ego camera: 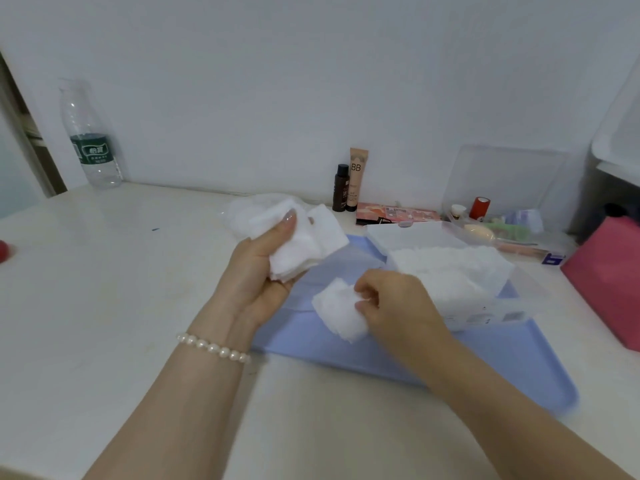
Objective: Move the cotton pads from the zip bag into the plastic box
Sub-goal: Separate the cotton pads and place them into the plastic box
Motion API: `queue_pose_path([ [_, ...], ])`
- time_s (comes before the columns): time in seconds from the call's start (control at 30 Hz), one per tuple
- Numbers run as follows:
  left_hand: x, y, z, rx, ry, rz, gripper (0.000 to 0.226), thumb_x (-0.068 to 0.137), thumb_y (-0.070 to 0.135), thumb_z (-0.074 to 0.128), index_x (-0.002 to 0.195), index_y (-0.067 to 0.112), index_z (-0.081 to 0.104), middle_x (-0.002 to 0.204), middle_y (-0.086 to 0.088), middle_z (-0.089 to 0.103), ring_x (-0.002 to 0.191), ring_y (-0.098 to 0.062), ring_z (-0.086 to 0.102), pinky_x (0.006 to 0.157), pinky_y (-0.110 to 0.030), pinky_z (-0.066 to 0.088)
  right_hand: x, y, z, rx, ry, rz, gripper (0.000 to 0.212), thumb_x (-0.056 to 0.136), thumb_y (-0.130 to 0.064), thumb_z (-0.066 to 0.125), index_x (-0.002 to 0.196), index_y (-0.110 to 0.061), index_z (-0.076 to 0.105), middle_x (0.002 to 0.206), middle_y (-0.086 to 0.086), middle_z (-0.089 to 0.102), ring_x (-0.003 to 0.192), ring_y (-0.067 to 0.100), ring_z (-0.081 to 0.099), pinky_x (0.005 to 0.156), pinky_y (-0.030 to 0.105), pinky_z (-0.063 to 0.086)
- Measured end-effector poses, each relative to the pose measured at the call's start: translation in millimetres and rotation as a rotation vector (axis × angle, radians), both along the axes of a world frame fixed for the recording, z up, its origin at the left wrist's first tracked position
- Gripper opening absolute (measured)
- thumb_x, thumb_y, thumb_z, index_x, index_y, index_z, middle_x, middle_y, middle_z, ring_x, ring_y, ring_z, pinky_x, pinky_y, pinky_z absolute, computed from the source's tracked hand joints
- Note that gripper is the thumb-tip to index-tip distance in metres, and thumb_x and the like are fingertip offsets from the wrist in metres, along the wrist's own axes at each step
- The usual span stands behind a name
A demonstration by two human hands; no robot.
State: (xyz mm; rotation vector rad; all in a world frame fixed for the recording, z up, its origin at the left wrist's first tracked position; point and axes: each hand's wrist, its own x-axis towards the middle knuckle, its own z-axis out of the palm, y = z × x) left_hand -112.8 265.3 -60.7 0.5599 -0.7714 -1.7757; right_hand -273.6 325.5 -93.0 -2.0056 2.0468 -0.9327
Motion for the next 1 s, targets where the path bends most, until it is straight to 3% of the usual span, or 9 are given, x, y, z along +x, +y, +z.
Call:
queue_pose_path([
  [0.1,-1,3,1,0.028,0.012,-0.024,0.04,0.068,0.018,0.065,0.107,0.007,0.062,0.1,-0.009,0.071,0.088,-0.018,0.07,0.072,-0.031,0.057,2,-1,-12,-0.005,0.12,0.077,0.029,0.083,-0.002,0.058,0.112,-0.006,0.058,0.112,0.009,0.059,0.103,0.027,0.053,0.086,0.029,0.036],
  [0.23,-1,4,1,0.063,0.035,-0.032,0.04,0.068,0.018,0.065,0.107,0.007,0.062,0.098,-0.009,0.071,0.086,-0.018,0.07,0.068,-0.029,0.059,-2,-9,-17,-0.123,0.277,0.171,0.041,0.051,-0.002,0.061,0.092,-0.005,0.067,0.087,0.01,0.068,0.08,0.028,0.062,0.069,0.032,0.049],
  [0.33,-2,4,0,0.073,0.028,-0.044,0.035,0.068,0.018,0.065,0.102,0.008,0.064,0.094,-0.008,0.072,0.082,-0.017,0.07,0.068,-0.028,0.058,3,-9,-17,-0.032,0.356,0.217,0.047,0.067,-0.002,0.059,0.113,-0.009,0.062,0.104,0.009,0.065,0.097,0.033,0.06,0.077,0.045,0.048],
  [0.4,-2,3,0,0.072,0.013,-0.05,0.033,0.067,0.019,0.066,0.098,0.009,0.065,0.093,-0.007,0.072,0.081,-0.017,0.07,0.07,-0.029,0.057,0,-11,-17,0.019,0.327,0.196,0.053,0.082,-0.005,0.056,0.132,-0.018,0.045,0.125,0.003,0.053,0.119,0.025,0.043,0.095,0.037,0.034],
  [0.5,-3,3,-1,0.074,-0.007,-0.049,0.031,0.066,0.02,0.067,0.095,0.01,0.066,0.092,-0.007,0.073,0.081,-0.016,0.07,0.076,-0.031,0.056,-2,-14,-19,0.001,0.282,0.179,0.057,0.083,-0.005,0.055,0.135,-0.021,0.041,0.127,0.001,0.05,0.12,0.021,0.038,0.097,0.031,0.03],
  [0.73,-3,3,-2,0.071,-0.034,-0.067,0.031,0.067,0.02,0.066,0.097,0.008,0.066,0.09,-0.006,0.072,0.08,-0.016,0.07,0.074,-0.029,0.056,-1,-11,-11,0.016,0.293,0.166,0.018,0.085,-0.009,0.062,0.102,-0.009,0.067,0.103,0.006,0.054,0.103,0.025,0.047,0.083,0.026,0.035],
  [0.8,-3,3,-2,0.065,-0.037,-0.075,0.035,0.067,0.02,0.066,0.101,0.008,0.065,0.092,-0.006,0.072,0.082,-0.016,0.07,0.072,-0.028,0.057,0,-7,2,0.044,0.192,0.186,0.006,0.084,-0.014,0.064,0.089,-0.016,0.066,0.096,-0.003,0.051,0.094,0.017,0.05,0.078,0.022,0.035],
  [0.9,-4,3,-4,0.045,-0.058,-0.087,0.031,0.069,0.018,0.066,0.098,0.008,0.065,0.089,-0.005,0.072,0.079,-0.015,0.07,0.068,-0.027,0.057,-7,3,36,0.123,-0.056,0.166,0.022,0.078,-0.014,0.072,0.067,-0.027,0.058,0.073,-0.013,0.056,0.067,0.002,0.051,0.062,0.015,0.038],
  [1.0,-9,7,-5,0.013,-0.081,-0.115,0.03,0.069,0.008,0.064,0.098,0.004,0.065,0.089,-0.008,0.072,0.077,-0.017,0.07,0.064,-0.027,0.058,-20,14,66,0.224,-0.467,0.253,0.023,0.067,0.002,0.078,0.065,-0.017,0.066,0.057,-0.01,0.064,0.051,-0.004,0.056,0.054,0.008,0.043],
])
